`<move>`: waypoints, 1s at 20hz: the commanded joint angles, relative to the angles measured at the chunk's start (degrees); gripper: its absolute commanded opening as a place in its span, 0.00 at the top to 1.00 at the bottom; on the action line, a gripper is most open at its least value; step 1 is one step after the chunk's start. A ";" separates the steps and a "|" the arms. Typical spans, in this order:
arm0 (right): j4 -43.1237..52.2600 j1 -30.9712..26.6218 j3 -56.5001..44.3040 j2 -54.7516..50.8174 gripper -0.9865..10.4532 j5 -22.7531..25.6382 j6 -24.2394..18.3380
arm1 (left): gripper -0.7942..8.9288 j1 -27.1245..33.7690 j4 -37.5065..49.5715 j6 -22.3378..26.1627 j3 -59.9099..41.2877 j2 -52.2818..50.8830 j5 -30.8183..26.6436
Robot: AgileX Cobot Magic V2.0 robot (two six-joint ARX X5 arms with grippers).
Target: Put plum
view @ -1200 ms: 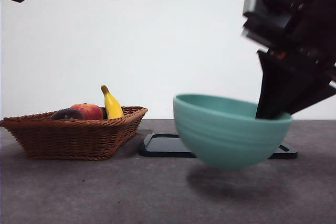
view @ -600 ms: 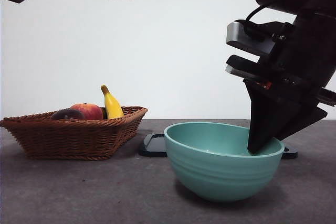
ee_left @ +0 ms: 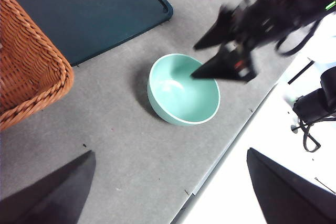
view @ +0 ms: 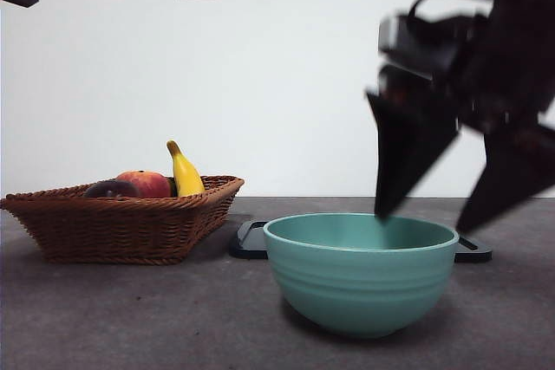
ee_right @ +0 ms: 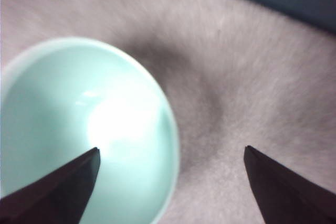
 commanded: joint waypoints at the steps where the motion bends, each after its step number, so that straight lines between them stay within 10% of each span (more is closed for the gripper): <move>1: -3.65 0.50 4.98 -3.43 0.52 1.55 -0.92 | 0.44 -0.17 0.24 0.72 0.63 0.33 0.28; 20: -33.40 0.55 14.64 -35.89 0.54 -8.35 -3.82 | 0.44 -0.17 -0.15 0.07 0.63 0.33 0.28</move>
